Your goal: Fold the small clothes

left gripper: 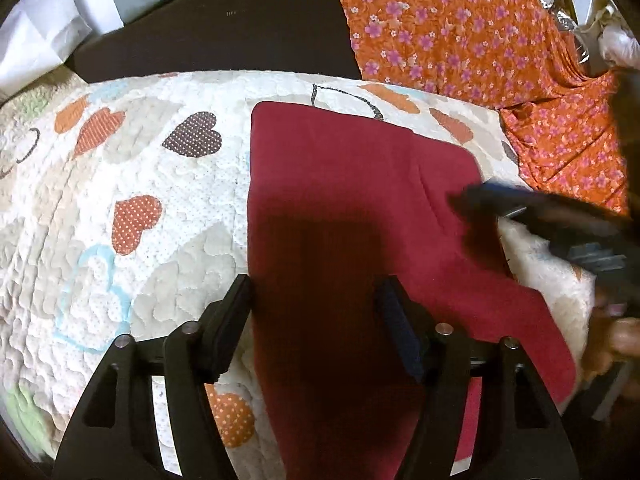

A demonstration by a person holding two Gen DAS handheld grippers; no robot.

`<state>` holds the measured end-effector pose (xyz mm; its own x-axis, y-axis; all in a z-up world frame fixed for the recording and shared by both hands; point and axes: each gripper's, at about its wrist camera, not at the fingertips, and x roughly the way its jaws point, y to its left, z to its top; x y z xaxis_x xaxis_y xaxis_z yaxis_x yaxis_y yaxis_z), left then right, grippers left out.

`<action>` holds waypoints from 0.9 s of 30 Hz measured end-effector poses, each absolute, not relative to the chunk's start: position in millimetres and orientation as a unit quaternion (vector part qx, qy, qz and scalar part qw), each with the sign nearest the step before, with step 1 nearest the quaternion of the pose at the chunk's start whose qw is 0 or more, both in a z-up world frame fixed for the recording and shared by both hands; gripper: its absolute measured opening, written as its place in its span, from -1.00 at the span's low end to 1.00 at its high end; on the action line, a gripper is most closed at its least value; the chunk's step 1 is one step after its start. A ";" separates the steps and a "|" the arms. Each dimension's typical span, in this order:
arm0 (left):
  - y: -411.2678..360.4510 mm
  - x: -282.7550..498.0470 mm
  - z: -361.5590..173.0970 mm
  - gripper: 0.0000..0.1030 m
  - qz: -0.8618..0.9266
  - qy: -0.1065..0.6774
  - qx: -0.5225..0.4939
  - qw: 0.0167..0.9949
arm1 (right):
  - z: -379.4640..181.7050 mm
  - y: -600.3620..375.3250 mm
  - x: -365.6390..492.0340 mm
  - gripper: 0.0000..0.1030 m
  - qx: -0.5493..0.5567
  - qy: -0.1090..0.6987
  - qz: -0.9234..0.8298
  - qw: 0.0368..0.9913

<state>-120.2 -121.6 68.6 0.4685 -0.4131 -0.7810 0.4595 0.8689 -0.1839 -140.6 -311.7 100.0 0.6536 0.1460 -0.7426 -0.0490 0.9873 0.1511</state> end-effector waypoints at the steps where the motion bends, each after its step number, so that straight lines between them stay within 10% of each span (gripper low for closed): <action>1: -125.0 -119.1 68.5 0.28 -0.255 0.449 0.026 0.856 | 84.6 -309.8 -128.7 -0.40 0.045 0.438 0.043 0.897; 17: -132.5 -128.6 69.2 0.33 -0.243 0.438 0.050 0.864 | 55.6 -268.2 -205.9 -0.44 -0.052 0.444 0.053 0.893; 27: -118.0 -156.0 101.0 0.33 -0.201 0.390 0.066 0.896 | 116.3 -295.0 -235.9 -0.31 0.087 0.375 0.046 0.922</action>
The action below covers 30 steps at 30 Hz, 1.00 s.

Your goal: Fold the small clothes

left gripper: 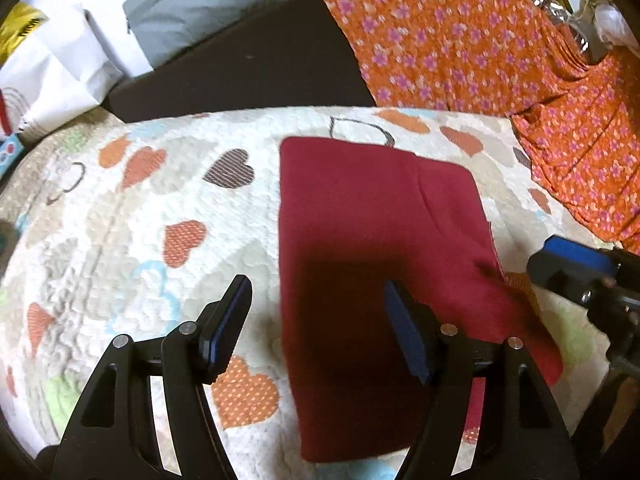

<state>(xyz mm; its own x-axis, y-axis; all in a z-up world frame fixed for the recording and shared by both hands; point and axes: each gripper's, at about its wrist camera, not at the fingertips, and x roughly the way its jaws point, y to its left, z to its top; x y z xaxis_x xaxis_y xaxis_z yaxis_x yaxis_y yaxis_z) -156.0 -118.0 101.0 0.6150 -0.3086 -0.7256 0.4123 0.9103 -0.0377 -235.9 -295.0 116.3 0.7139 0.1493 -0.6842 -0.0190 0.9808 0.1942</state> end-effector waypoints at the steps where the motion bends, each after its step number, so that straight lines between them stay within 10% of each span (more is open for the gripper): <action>1: -116.4 -158.3 103.8 0.33 -0.200 0.388 0.064 0.898 | 120.5 -295.4 -237.4 -0.29 0.087 0.369 0.039 0.924; 30: -101.9 -197.2 142.4 0.34 -0.181 0.332 0.055 0.924 | 139.2 -274.2 -252.1 -0.15 0.101 0.358 0.026 0.928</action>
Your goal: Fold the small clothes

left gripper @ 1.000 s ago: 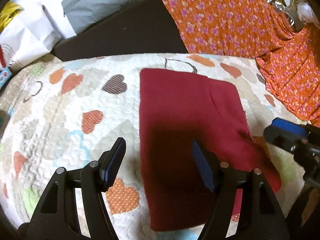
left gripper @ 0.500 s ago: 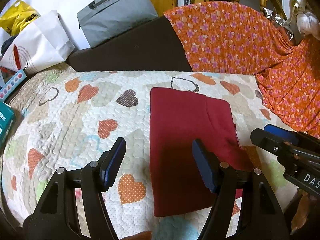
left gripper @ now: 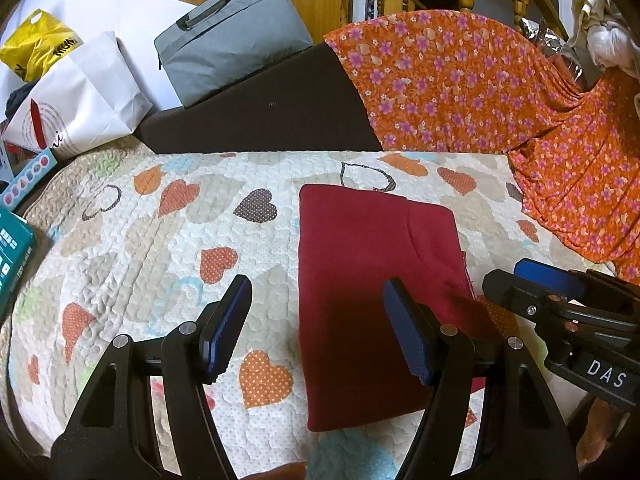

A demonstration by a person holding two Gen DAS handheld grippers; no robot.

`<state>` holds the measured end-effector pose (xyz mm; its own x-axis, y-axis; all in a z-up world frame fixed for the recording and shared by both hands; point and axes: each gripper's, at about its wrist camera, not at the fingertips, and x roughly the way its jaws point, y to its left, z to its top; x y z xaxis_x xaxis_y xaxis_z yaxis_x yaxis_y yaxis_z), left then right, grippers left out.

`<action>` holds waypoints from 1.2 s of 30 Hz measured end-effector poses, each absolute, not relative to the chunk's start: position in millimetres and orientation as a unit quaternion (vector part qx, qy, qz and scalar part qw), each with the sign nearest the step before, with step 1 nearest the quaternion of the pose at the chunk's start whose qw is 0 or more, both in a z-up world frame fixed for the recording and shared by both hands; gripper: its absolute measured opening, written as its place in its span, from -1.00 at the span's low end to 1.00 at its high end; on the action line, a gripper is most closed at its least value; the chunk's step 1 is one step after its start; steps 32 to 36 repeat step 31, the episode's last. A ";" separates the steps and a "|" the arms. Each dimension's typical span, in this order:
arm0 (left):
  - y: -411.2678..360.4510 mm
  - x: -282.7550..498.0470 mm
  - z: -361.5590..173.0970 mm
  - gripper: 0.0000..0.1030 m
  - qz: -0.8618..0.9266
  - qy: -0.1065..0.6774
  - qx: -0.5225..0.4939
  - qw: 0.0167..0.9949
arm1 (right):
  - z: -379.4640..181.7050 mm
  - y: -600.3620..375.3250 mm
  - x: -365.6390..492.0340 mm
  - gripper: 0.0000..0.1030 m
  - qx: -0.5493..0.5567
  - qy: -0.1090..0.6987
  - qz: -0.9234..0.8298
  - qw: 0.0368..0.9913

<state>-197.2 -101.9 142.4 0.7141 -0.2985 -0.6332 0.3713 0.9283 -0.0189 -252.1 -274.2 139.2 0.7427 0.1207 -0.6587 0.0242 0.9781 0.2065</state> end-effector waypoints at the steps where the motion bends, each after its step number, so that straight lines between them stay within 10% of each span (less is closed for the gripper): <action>1: -101.9 -197.5 142.4 0.34 -0.180 0.331 0.056 0.925 | 138.8 -274.1 -252.0 -0.15 0.102 0.358 0.027 0.928; 36: -101.1 -188.5 127.7 0.34 -0.178 0.345 0.061 0.920 | 126.0 -278.5 -244.5 -0.15 0.111 0.375 0.035 0.920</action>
